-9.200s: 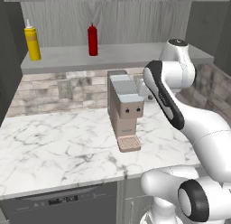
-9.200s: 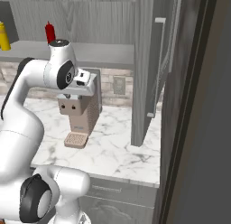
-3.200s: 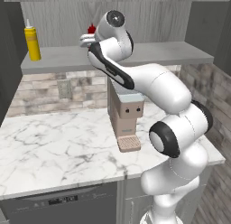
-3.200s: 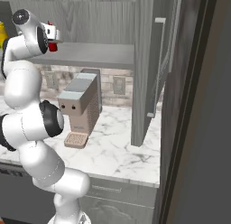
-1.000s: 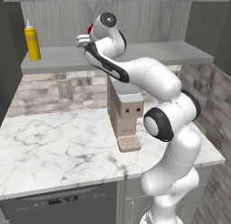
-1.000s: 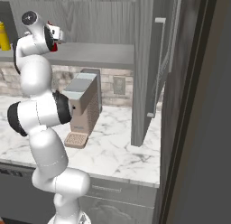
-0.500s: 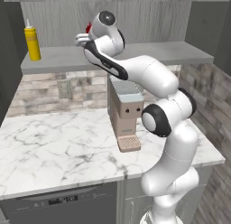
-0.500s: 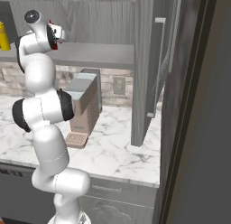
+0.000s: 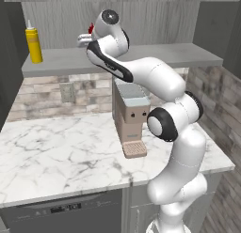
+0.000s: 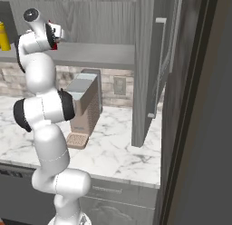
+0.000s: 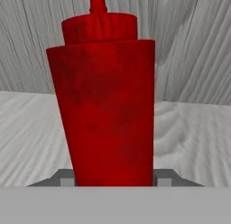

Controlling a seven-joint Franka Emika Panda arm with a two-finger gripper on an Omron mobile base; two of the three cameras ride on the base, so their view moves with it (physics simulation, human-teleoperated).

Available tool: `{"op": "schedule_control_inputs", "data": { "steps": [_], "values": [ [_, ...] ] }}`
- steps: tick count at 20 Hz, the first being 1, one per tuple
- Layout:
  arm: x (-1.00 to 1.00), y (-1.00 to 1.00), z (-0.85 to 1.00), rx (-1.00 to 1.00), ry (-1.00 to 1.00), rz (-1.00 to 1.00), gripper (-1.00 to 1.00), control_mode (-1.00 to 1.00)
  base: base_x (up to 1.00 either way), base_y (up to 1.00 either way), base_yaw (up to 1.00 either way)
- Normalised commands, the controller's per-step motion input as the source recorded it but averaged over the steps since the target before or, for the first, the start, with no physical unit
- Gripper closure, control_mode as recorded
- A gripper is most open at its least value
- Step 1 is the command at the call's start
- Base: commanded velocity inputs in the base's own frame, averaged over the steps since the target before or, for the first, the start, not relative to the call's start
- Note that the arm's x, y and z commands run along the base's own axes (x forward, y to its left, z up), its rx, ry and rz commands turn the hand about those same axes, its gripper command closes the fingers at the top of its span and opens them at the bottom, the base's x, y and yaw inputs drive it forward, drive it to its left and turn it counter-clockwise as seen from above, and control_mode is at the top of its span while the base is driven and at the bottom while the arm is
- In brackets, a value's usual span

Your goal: Take 2 condiments from the cabinet and move them on the counter near the stove.Make sure the condiments are lined up with each other, next to each other.

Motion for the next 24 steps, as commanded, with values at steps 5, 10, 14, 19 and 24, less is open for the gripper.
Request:
{"op": "schedule_control_inputs", "data": {
  "steps": [5,10,14,19,24],
  "values": [
    [-0.17,0.00,-0.21,0.00,-0.05,0.00,1.00,-1.00,0.00,0.00,0.00],
    [-0.75,0.00,-0.32,-0.01,-0.15,0.00,1.00,-1.00,0.00,0.00,0.00],
    [-1.00,-0.24,-0.03,0.00,-0.23,0.00,1.00,-1.00,0.00,0.00,0.00],
    [-1.00,-0.56,0.18,0.00,-0.10,0.00,1.00,-1.00,0.00,0.00,0.00],
    [-1.00,-0.71,0.35,0.01,0.00,0.00,1.00,-1.00,0.00,0.00,0.00]
  ]
}}
